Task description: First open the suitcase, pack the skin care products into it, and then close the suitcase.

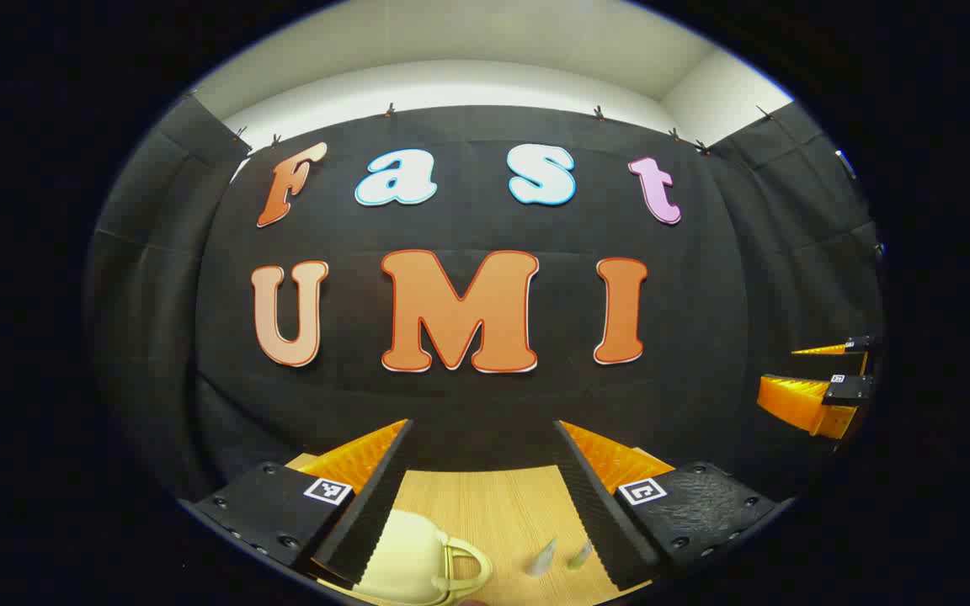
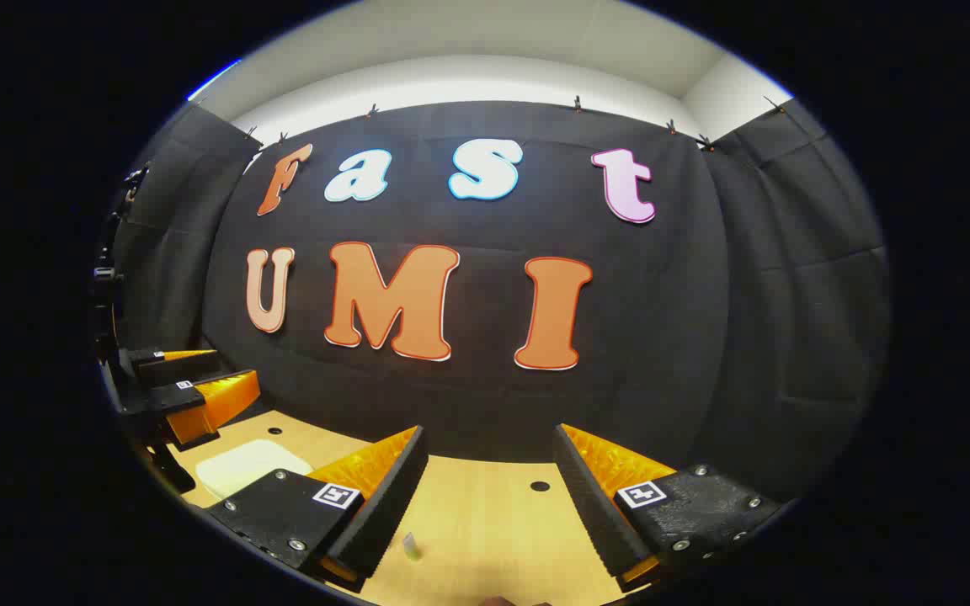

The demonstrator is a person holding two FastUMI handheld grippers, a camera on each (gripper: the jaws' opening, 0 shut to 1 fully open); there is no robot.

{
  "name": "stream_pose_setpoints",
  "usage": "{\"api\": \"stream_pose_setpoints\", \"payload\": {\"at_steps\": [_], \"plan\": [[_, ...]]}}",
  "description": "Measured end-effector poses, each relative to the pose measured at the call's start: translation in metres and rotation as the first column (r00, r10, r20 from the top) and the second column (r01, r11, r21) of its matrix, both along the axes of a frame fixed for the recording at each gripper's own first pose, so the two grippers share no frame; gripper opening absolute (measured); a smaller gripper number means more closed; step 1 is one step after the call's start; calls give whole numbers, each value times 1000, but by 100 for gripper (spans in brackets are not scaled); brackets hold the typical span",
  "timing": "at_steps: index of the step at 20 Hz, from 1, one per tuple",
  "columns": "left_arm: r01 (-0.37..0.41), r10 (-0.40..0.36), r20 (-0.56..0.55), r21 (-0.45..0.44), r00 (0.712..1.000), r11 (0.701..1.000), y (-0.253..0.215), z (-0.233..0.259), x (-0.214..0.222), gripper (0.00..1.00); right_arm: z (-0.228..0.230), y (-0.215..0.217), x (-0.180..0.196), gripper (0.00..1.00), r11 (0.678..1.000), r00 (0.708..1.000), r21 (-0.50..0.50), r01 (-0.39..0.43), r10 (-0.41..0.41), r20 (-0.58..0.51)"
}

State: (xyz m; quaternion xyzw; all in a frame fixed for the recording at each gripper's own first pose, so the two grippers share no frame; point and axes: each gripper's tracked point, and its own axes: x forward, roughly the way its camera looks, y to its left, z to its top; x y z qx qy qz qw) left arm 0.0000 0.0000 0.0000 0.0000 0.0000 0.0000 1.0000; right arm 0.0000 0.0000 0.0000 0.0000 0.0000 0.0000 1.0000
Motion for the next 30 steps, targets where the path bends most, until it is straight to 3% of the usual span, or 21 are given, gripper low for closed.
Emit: {"api": "stream_pose_setpoints", "payload": {"at_steps": [2,7,8,10,14,16,17,20,25,30], "plan": [[5,-5,31,-1,999,1000,2,8,3,96,16,3,2,95,1000,997,-27,6,-4,72],[26,-26,30,13,999,1000,-11,-5,3,98,-1,16,-1,99,993,999,-116,-11,17,49],[32,-33,40,26,999,999,-16,-6,2,96,-5,18,-2,92,993,998,-113,-21,27,48],[30,-33,67,42,997,999,-22,-3,1,96,-14,22,-1,98,994,998,-98,-53,57,40],[-11,7,81,43,997,999,-26,-1,2,97,-24,26,7,92,992,993,-64,-113,115,34],[-37,35,85,26,996,999,-26,-2,4,97,-29,25,13,95,988,989,-67,-137,140,42],[-42,41,83,14,996,999,-28,-5,4,97,-35,26,16,92,987,987,-54,-154,156,33],[-28,28,72,-3,997,1000,-37,-14,3,97,-45,22,18,95,981,981,-23,-195,195,18],[-146,144,25,169,989,975,-17,-48,2,100,-53,-1,27,93,976,976,-30,-214,215,24],[-138,185,-98,366,978,920,2,-115,-5,100,-72,-10,35,95,974,974,-35,-224,225,1]]}}
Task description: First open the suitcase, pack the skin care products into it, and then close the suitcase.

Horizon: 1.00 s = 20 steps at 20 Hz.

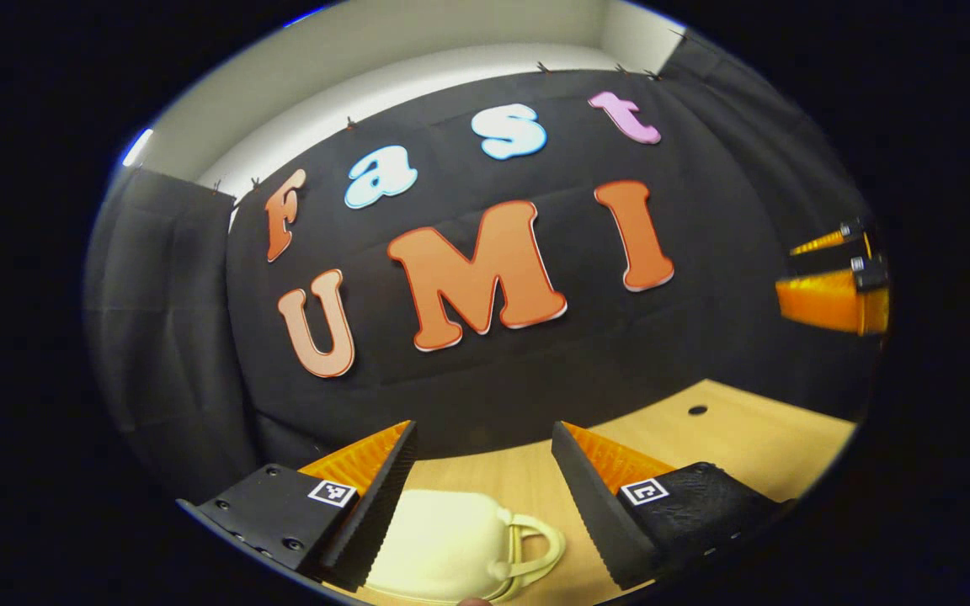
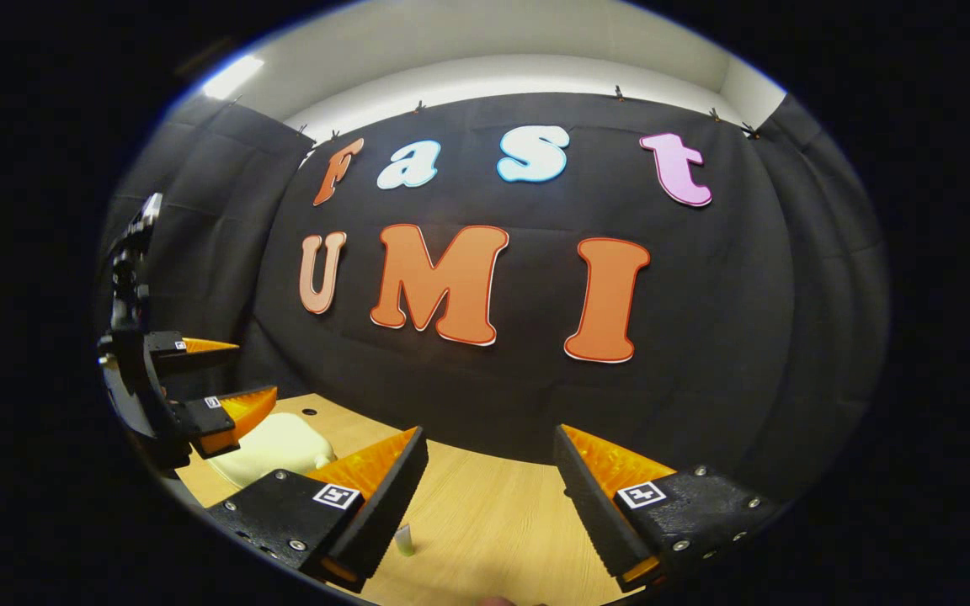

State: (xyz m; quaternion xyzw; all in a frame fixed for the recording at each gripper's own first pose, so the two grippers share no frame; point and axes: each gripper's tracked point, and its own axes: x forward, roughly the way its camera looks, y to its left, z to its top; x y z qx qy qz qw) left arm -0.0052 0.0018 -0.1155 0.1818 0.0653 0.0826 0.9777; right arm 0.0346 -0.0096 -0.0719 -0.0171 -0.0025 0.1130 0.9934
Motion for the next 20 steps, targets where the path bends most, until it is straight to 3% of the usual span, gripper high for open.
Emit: {"api": "stream_pose_setpoints", "payload": {"at_steps": [4,8,16,20], "plan": [[98,-83,-142,107,986,989,-4,-65,1,98,-9,-3,-4,95,999,999,-17,30,-31,-14],[220,-163,-267,198,950,955,-2,-127,10,97,-17,-8,-3,95,992,992,-41,121,-122,-31],[368,-198,-461,316,865,874,8,-212,15,95,-24,-20,-2,95,968,967,-58,242,-246,-64],[434,-223,-496,364,839,824,1,-224,11,87,-29,-28,1,95,959,957,-66,276,-281,-76]]}}
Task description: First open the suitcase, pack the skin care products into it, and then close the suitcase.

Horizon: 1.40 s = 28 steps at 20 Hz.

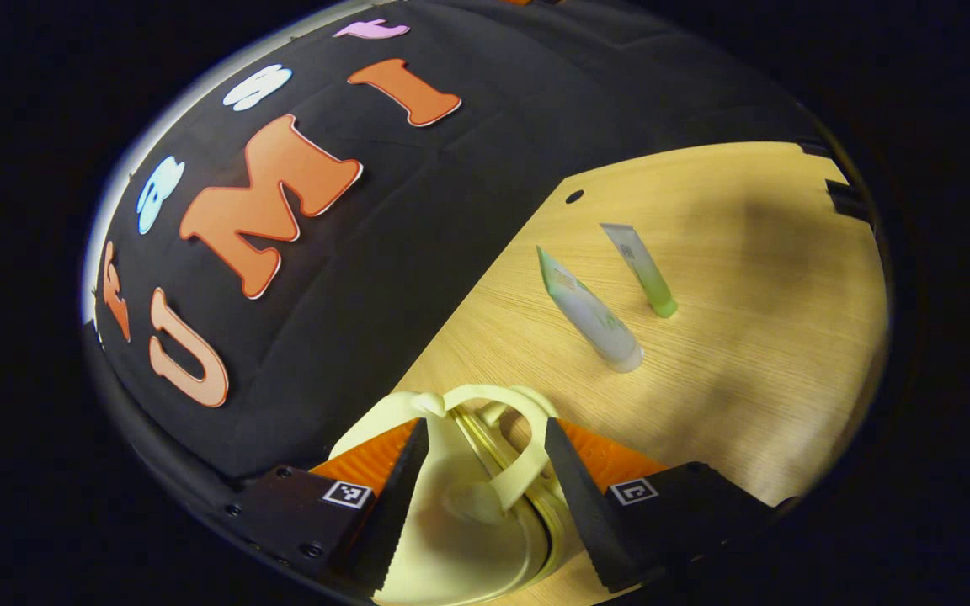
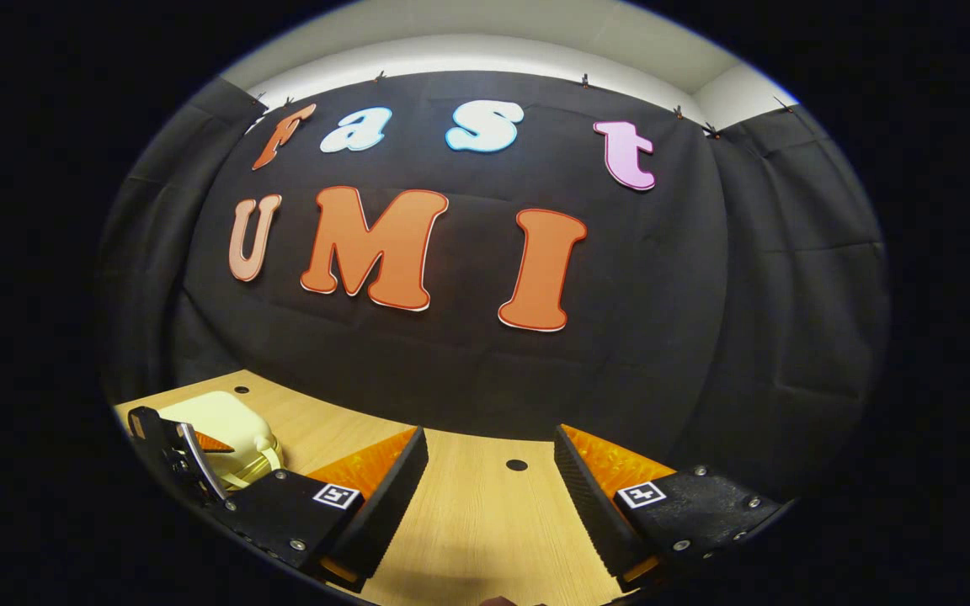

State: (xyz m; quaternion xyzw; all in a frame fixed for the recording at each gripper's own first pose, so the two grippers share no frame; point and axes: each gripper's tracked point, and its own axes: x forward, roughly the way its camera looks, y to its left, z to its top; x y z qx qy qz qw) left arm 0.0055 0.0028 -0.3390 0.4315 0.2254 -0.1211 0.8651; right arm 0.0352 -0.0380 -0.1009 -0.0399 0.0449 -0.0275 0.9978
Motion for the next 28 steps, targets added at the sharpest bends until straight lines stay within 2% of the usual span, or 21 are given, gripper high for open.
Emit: {"api": "stream_pose_setpoints", "payload": {"at_steps": [2,4,5,8,9,10,11,12,13,14,15,18,22,25,28], "plan": [[54,-54,-1,48,999,997,-5,0,-3,87,-3,-1,1,95,1000,1000,-2,6,-6,-5],[82,-82,-8,105,997,991,-7,-10,-4,72,-5,-1,4,95,1000,1000,2,6,-6,-9],[82,-80,-17,135,997,987,-3,-13,-4,76,-6,0,6,95,1000,1000,6,3,-3,-12],[77,-68,-61,167,996,983,5,-27,-4,75,-8,4,11,96,1000,1000,9,-6,6,-14],[65,-52,-75,183,996,981,7,-31,-2,64,-10,6,12,96,1000,1000,11,-10,10,-15],[61,-45,-90,189,995,980,6,-34,-1,64,-13,6,12,95,1000,1000,13,-12,12,-22],[51,-31,-104,202,994,978,7,-42,1,41,-17,7,14,95,1000,999,17,-13,14,-30],[49,-27,-98,222,995,974,9,-43,2,33,-17,10,15,95,1000,999,24,-18,19,-34],[45,-22,-101,231,995,972,10,-43,0,20,-17,12,16,96,999,999,28,-21,22,-34],[42,-25,-72,245,997,969,7,-38,7,20,-17,12,16,96,999,999,27,-23,24,-33],[37,-20,-75,238,997,971,8,-36,5,8,-16,13,17,96,999,999,23,-24,25,-33],[-3,12,-72,119,997,993,11,-21,2,7,-17,13,20,95,999,999,23,-24,25,-35],[-80,81,17,-12,997,997,35,42,11,7,-19,26,28,95,998,998,42,-37,39,-45],[-161,172,75,-129,982,978,61,84,14,7,-13,47,36,95,997,997,44,-67,69,-41],[-230,261,120,-221,958,948,94,116,20,5,-11,69,41,95,994,994,38,-100,101,-38]]}}
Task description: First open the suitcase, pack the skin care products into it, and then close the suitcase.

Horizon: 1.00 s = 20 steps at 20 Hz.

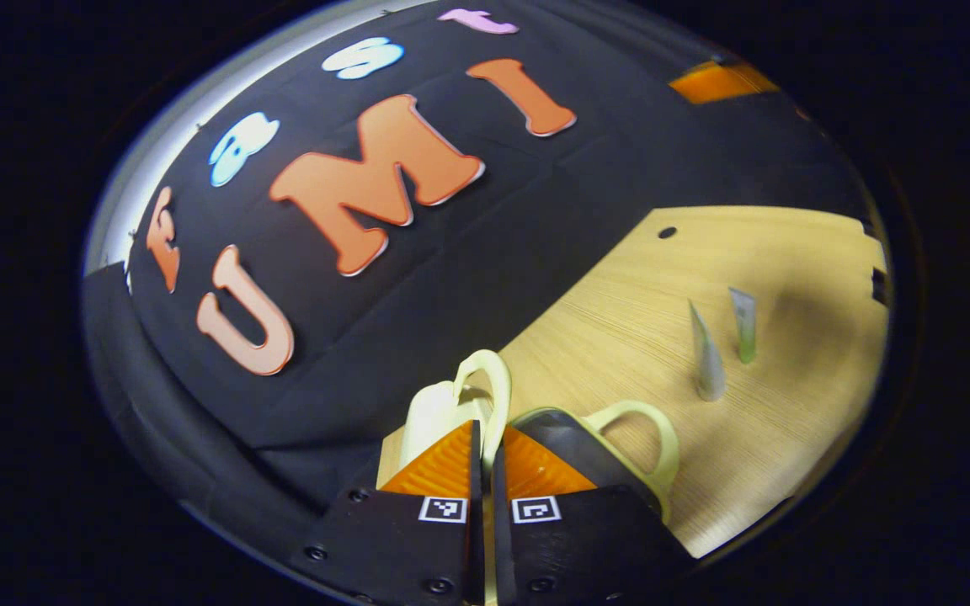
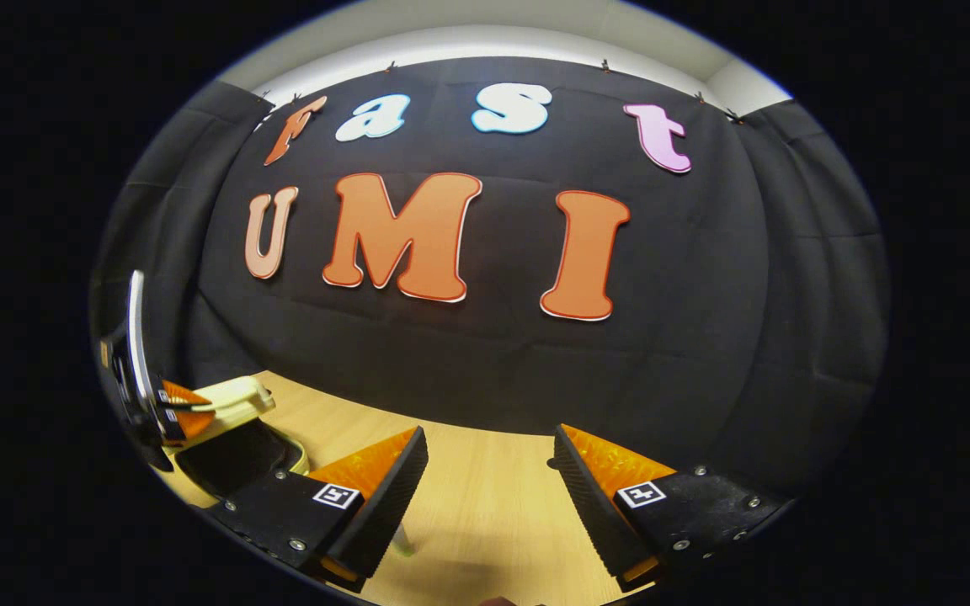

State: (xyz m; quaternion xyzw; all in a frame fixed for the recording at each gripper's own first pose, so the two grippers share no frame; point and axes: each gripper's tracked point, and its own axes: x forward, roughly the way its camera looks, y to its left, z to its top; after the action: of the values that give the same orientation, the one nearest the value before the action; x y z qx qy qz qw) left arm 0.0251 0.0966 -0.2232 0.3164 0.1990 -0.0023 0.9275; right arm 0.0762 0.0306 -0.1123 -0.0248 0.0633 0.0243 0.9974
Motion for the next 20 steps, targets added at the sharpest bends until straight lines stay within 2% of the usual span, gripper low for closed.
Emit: {"api": "stream_pose_setpoints", "payload": {"at_steps": [5,9,15,20], "plan": [[-102,110,90,-89,990,991,59,40,-6,5,2,35,3,95,999,999,-20,-46,46,-7],[-212,233,146,-145,961,966,135,61,-15,7,-1,61,5,95,998,998,-28,-64,63,-25],[-320,342,153,-154,927,935,226,55,-31,7,-3,99,7,95,997,996,-31,-76,75,-45],[-391,410,137,-147,902,908,287,37,-41,7,-11,128,5,95,998,996,-16,-55,54,-76]]}}
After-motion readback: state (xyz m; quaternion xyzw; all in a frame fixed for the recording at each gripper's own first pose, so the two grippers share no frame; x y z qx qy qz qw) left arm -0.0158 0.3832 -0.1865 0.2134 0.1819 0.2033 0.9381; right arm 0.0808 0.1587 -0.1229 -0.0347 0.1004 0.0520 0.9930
